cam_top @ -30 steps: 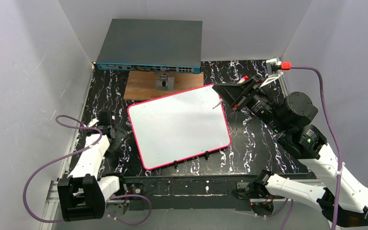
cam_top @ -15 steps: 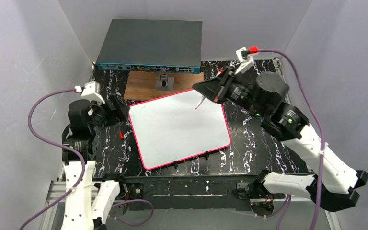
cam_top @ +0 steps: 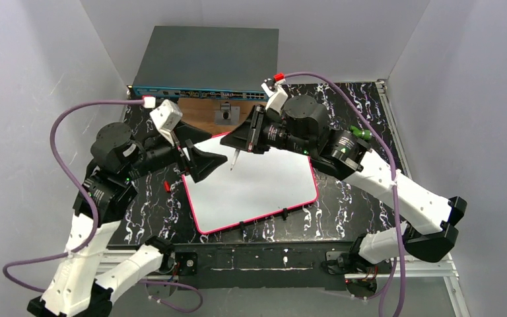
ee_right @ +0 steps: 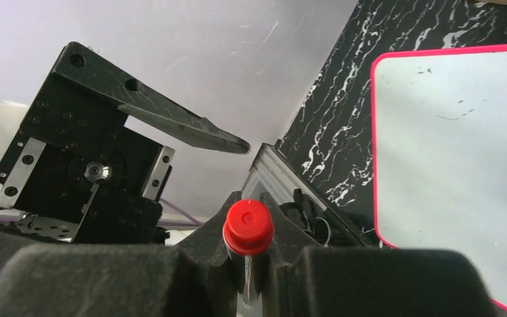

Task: Write a sentence on the whiteboard
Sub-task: Pass from the right arm to the left

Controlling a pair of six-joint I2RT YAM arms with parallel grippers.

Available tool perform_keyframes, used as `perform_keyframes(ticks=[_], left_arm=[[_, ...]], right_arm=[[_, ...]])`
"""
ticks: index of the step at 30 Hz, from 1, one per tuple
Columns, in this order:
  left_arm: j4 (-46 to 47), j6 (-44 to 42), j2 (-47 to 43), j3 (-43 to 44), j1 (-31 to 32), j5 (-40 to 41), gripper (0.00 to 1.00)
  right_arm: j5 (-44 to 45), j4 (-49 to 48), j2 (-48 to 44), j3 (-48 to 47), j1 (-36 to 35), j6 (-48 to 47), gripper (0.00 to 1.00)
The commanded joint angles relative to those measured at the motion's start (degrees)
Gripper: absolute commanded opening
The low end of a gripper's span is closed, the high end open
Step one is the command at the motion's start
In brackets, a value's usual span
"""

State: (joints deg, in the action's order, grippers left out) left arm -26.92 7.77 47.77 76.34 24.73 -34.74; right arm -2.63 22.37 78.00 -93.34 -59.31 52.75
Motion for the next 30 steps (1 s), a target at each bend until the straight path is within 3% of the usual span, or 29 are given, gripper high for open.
perform_keyframes(ticks=[1,10,13,16,18,26,28,30], left_arm=[[2.0,1.4,3.6,3.3,4.6,-2.8,0.82],[1.6,1.4,8.1,4.0,11.1,1.4,0.66],[1.7,1.6,8.6,4.7,12.2,3.6,0.48],[1.6,2.2,9.0,5.0,12.7,4.3,0.16],[1.6,3.0,8.9,4.8,12.8,5.0,0.0],[0.4,2.6,7.5,3.8,12.9,5.0,0.0],[-0.6,2.1,7.6,4.1,12.9,4.1,0.0],[-1.5,1.2,7.7,4.5,12.9,3.2,0.0]], right_arm=[[0.1,-4.1,1.0,-4.5,-1.1,2.2,0.01],[1.1,-3.2,2.9,-8.3,-2.1,1.4,0.01],[1.4,-3.0,2.6,-7.9,-2.4,1.0,0.01],[2.2,-3.7,1.8,-6.5,-2.9,0.8,0.01],[2.3,-4.0,1.4,-6.0,-3.1,0.6,0.01],[0.0,-3.4,-0.1,-5.8,-3.2,-2.1,0.02],[-1.0,-3.4,-0.7,-5.6,-3.2,-2.6,0.13],[-2.5,-2.8,-1.2,-6.0,-3.1,-3.7,0.34]])
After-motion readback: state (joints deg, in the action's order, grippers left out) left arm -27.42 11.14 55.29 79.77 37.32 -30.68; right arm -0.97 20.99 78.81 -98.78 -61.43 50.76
